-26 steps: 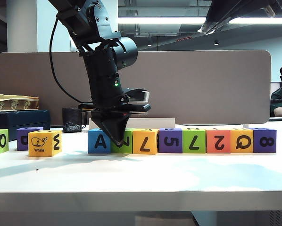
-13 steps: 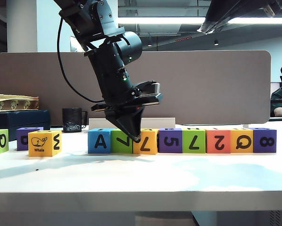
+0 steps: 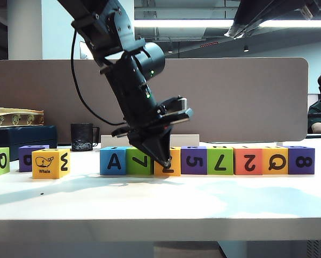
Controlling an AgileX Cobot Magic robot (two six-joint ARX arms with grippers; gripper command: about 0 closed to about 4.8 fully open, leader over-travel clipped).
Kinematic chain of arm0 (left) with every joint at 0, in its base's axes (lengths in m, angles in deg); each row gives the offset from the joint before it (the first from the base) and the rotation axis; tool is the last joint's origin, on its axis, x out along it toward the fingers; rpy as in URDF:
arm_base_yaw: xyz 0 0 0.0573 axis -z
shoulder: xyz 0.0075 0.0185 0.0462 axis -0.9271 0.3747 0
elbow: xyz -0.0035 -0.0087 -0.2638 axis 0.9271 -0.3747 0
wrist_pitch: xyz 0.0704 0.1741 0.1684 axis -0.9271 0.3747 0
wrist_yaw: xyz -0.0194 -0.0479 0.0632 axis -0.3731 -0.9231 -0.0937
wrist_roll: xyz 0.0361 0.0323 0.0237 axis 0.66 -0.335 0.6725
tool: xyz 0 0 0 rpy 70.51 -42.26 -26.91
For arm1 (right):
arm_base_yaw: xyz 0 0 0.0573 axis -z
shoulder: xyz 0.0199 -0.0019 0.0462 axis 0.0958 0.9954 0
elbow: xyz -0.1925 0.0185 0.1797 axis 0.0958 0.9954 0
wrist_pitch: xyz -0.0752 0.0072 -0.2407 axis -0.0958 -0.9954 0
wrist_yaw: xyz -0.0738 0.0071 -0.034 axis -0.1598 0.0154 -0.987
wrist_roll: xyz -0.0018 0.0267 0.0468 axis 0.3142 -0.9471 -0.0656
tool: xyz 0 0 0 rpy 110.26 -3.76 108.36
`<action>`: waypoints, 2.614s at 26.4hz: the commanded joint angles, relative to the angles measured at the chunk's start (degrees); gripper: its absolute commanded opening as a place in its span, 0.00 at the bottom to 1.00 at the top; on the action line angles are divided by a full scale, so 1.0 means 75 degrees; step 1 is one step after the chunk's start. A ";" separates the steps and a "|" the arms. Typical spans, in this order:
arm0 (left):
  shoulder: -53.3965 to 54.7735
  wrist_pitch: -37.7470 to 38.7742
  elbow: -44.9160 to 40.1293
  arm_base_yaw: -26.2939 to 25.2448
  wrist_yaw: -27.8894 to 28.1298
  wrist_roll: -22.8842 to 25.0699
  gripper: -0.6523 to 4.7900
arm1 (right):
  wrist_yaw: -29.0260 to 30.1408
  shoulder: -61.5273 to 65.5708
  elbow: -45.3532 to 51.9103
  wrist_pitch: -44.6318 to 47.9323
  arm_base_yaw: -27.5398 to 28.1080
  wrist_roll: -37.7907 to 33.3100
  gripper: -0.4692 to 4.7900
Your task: Select the appropriate blocks from the scattered letter blocks on the table and arrange them in a row to spell out "LEARNING".
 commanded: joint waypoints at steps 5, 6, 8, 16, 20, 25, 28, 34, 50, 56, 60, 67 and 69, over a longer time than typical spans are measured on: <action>0.0192 -0.0373 0.0023 -0.0003 0.0076 -0.0050 0.11 | 0.0023 -0.0026 -0.0032 -0.0038 -0.0006 0.0017 0.09; 0.0192 -0.0408 0.0023 -0.0003 0.0122 -0.0047 0.11 | 0.0020 -0.0026 -0.0032 -0.0038 -0.0006 0.0017 0.09; 0.0192 -0.0580 0.0023 -0.0003 0.0175 -0.0050 0.11 | 0.0023 -0.0026 -0.0032 -0.0038 -0.0006 0.0017 0.09; 0.0119 0.0321 0.0219 0.0006 -0.0560 -0.0009 0.11 | 0.0020 -0.0026 -0.0032 -0.0038 -0.0006 0.0017 0.09; -0.0093 0.1626 0.1046 0.0000 0.0163 0.0420 0.11 | 0.0017 -0.0026 -0.0032 -0.0032 -0.0006 0.0017 0.09; -0.0326 0.1853 0.1547 -0.0329 0.1040 0.0498 0.11 | 0.0020 -0.0026 -0.0032 -0.0041 -0.0006 0.0017 0.09; -0.0373 0.2215 0.1550 -0.0866 0.1046 0.0466 0.11 | 0.0041 -0.0026 -0.0032 -0.0041 -0.0006 0.0017 0.09; -0.0364 0.2667 0.1542 -0.1760 0.1067 0.0347 0.11 | 0.0038 -0.0026 -0.0032 -0.0023 -0.0006 0.0017 0.09; 0.0347 0.2955 0.1536 -0.1964 0.0895 0.0271 0.11 | 0.0044 -0.0026 -0.0032 -0.0067 -0.0006 0.0017 0.09; 0.0405 0.2704 0.1536 -0.1932 0.0458 0.0265 0.11 | 0.0041 -0.0026 -0.0032 -0.0058 -0.0006 0.0017 0.09; 0.0408 0.2667 0.1536 -0.1932 0.0315 0.0268 0.11 | 0.0041 -0.0026 -0.0032 -0.0055 -0.0006 0.0017 0.09; 0.0408 0.2614 0.1536 -0.1932 0.0143 0.0268 0.11 | 0.0041 -0.0026 -0.0032 -0.0047 -0.0006 0.0017 0.09; 0.0408 0.2623 0.1536 -0.1932 0.0146 0.0268 0.11 | 0.0041 -0.0026 -0.0032 -0.0041 -0.0006 0.0017 0.09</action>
